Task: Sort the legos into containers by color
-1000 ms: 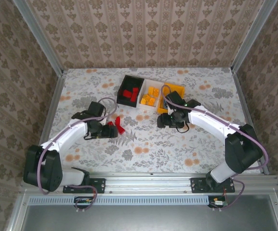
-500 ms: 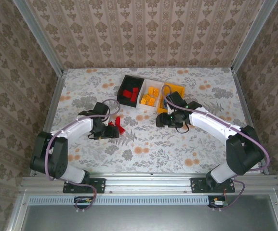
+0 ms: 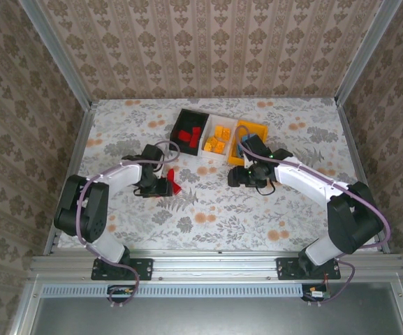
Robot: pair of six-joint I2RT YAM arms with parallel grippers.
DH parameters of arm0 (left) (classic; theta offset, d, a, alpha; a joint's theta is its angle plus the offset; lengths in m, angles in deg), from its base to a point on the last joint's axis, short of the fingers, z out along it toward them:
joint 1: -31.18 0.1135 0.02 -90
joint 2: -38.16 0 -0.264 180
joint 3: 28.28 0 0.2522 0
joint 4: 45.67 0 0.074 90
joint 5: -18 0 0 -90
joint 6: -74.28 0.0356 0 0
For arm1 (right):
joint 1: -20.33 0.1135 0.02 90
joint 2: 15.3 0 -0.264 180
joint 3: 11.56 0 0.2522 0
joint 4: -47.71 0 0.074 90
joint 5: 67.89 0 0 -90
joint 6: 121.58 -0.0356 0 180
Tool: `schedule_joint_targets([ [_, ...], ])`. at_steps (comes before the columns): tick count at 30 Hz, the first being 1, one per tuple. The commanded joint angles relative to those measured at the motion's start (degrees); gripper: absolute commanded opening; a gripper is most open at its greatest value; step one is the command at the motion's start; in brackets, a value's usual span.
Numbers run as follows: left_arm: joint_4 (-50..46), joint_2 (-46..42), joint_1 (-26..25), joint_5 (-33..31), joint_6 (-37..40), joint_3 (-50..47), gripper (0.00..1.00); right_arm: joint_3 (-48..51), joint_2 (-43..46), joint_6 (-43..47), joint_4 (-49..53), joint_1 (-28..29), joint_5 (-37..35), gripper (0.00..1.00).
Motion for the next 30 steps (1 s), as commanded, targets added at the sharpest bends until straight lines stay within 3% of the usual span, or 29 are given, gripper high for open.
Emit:
schedule_joint_targets([
  [1, 0.58, 0.38, -0.30, 0.36, 1.18, 1.67, 0.48, 0.59, 2.28, -1.22, -0.36, -0.25, 1.39, 0.67],
  [9, -6.52, -8.68, -1.34, -0.43, 0.91, 6.28, 0.46, 0.60, 1.63, -1.55, -0.81, -0.07, 1.66, 0.67],
  [14, -9.68, -9.76, -1.09, -0.13, 3.82, 17.49, 0.47, 0.31, 0.42, -1.97, -1.54, 0.23, 2.36, 0.67],
  [18, -12.23, -1.19, -0.64, 0.56, 7.53, 31.82, 0.48, 1.35, 1.53, -2.44, -1.44, 1.10, 1.95, 0.67],
  [30, -24.49, 38.57, 0.80, 3.62, 12.40, 81.38, 0.48, 11.57, 16.05, -7.74, 2.31, 4.48, -2.39, 0.67],
])
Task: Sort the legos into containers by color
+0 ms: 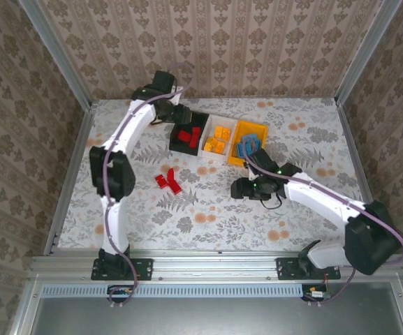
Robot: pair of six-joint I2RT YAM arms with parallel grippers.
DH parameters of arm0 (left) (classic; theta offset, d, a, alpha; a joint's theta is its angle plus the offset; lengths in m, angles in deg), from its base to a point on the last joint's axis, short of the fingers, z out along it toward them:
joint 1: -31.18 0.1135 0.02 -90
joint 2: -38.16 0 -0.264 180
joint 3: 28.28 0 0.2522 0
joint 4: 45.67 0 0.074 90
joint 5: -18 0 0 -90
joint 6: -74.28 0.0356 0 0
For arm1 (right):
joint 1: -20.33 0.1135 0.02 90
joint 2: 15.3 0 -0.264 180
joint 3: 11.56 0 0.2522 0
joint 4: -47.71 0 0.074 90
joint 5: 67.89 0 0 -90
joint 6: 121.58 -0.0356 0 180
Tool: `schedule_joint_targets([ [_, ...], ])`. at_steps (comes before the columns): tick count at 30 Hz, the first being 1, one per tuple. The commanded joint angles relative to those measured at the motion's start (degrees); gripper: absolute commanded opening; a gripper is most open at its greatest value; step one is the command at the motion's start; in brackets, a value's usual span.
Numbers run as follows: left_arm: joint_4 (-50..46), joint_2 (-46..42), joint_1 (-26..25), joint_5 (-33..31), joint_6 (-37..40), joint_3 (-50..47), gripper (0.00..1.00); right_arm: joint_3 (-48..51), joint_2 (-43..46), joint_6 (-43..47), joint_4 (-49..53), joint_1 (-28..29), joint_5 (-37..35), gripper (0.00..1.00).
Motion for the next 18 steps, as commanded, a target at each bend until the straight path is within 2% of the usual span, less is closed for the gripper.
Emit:
schedule_joint_targets([
  [1, -8.09, 7.88, 0.29, 1.42, 2.86, 11.60, 0.48, 2.51, 5.76, -3.23, 3.19, 0.79, -3.07, 0.67],
  [5, -10.44, 14.65, 0.50, 1.49, 3.14, 19.68, 0.52, 5.68, 11.36, -5.44, 4.67, 0.99, -4.89, 0.67],
  [8, -10.35, 16.05, 0.82, 2.09, 2.73, 20.23, 0.67, 7.42, 14.07, -6.36, 5.31, 0.98, -6.00, 0.68],
  [10, -10.51, 15.91, 1.03, 2.21, 2.62, 19.98, 0.70, 7.78, 14.64, -6.47, 5.60, 1.00, -6.20, 0.68],
  [14, -9.88, 12.67, 1.13, 2.31, 3.13, 16.86, 0.72, 6.88, 13.31, -6.00, 5.12, 1.00, -5.78, 0.68],
  [18, -6.47, 4.75, 1.19, 2.35, 3.23, 7.52, 0.73, 5.26, 10.77, -5.52, 4.30, 1.06, -4.77, 0.68],
])
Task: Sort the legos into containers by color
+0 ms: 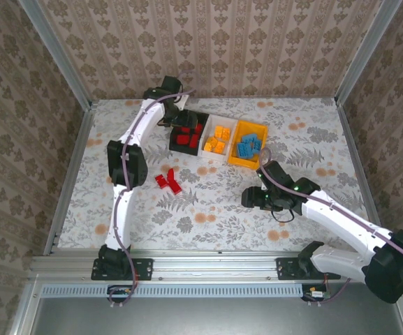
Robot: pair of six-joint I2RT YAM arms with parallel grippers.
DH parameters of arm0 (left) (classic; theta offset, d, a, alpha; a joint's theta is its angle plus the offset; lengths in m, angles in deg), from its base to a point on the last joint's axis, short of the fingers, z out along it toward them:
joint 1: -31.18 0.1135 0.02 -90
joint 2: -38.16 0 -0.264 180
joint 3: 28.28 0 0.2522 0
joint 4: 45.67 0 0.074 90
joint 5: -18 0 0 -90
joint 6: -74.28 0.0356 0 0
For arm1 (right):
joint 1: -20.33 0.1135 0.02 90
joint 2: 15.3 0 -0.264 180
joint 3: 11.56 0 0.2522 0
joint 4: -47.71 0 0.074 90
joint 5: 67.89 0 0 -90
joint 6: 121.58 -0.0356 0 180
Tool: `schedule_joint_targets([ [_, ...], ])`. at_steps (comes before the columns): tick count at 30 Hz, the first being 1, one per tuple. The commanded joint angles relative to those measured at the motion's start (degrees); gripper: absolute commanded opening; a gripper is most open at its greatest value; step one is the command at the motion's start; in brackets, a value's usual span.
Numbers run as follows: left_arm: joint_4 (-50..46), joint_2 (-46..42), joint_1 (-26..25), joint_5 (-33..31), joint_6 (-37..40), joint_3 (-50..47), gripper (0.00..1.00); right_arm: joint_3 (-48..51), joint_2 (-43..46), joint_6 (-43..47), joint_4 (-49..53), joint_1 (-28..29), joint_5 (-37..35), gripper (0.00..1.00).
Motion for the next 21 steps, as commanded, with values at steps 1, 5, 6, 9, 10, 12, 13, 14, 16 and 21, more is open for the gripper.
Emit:
schedule_joint_targets([
  [1, 1.76, -11.07, 0.35, 0.66, 1.24, -7.67, 0.73, -1.98, -1.96, -0.18, 0.00, 0.37, -0.33, 0.68],
  [5, 6.30, -23.96, 0.37, -1.87, 0.12, -24.56, 0.75, -2.68, -3.93, 0.04, -1.47, 0.58, 0.87, 0.68],
  [6, 7.44, -27.44, 0.57, -2.69, -0.57, -29.72, 0.75, -2.89, -4.56, 0.13, -1.90, 0.74, 1.23, 0.68],
  [9, 11.16, -37.90, 1.21, -3.22, -3.51, -45.09, 0.75, -3.81, -7.11, 0.53, -3.18, 1.48, 2.15, 0.68],
  [10, 12.24, -41.04, 1.44, -3.41, -4.66, -49.83, 0.75, -4.36, -8.43, 0.88, -3.60, 1.84, 2.44, 0.68],
  [12, 13.92, -46.09, 1.80, -4.32, -6.90, -58.26, 0.75, -5.92, -11.08, 1.59, -3.89, 2.96, 2.39, 0.67],
  [13, 14.92, -48.86, 1.91, -4.77, -8.36, -62.25, 0.75, -7.00, -12.77, 1.92, -3.90, 3.63, 2.38, 0.67],
  [14, 15.97, -50.90, 2.13, -4.89, -9.56, -65.61, 0.75, -7.96, -14.04, 2.24, -3.96, 4.27, 2.49, 0.67],
  [16, 19.17, -54.34, 2.96, -4.56, -12.90, -72.33, 0.73, -9.92, -17.15, 2.76, -4.39, 5.54, 2.80, 0.67],
  [21, 25.20, -56.46, 6.08, -0.93, -21.37, -80.66, 0.70, -12.99, -21.25, 3.21, -5.51, 8.26, 3.18, 0.67],
])
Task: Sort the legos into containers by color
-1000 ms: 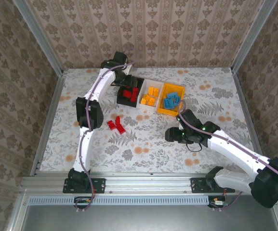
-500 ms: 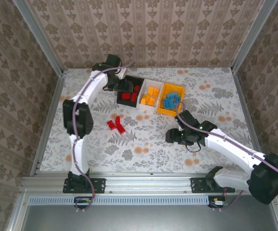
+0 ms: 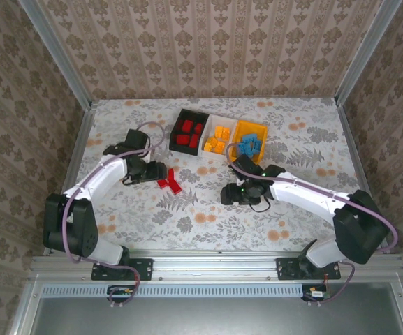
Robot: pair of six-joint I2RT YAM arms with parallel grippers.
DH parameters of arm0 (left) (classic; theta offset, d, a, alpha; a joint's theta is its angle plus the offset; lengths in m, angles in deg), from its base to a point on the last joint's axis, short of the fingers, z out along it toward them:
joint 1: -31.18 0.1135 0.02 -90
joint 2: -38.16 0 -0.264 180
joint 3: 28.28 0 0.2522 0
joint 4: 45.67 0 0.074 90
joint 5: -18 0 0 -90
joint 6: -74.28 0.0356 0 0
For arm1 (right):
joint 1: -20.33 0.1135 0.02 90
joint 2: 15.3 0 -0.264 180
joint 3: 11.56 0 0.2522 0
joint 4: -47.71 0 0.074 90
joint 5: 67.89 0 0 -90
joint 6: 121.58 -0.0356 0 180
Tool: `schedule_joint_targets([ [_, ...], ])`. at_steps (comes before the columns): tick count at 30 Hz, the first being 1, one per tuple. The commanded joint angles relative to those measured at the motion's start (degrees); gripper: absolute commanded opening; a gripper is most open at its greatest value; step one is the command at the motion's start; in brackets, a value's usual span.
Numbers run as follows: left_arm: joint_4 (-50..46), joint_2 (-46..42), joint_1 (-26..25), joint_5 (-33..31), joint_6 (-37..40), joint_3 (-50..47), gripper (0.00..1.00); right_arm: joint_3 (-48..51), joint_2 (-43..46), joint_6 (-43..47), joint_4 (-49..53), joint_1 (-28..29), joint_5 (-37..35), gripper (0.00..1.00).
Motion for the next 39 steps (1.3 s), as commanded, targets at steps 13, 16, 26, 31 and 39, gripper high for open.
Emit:
schedule_joint_targets([
  [13, 14.57, 5.93, 2.93, 4.48, -25.63, -2.98, 0.70, 3.24, 1.57, -1.28, -5.15, 2.66, -0.45, 0.67],
  [16, 13.13, 9.75, 2.98, 4.86, -26.03, -0.50, 0.69, 4.61, 2.64, -1.68, -5.58, 2.68, -0.98, 0.67],
  [26, 8.22, 20.90, 2.13, 8.22, -25.87, 4.68, 0.58, 6.51, 3.52, -2.12, -6.63, 2.65, -2.10, 0.67],
  [31, 7.95, 22.38, 1.18, 8.78, -24.22, 2.60, 0.44, 7.48, 3.44, -2.63, -7.82, 2.70, -2.54, 0.67],
  [39, 10.05, 20.44, 1.69, 10.78, -24.15, 0.69, 0.35, 6.40, 2.16, -2.14, -7.45, 2.69, -2.32, 0.67],
])
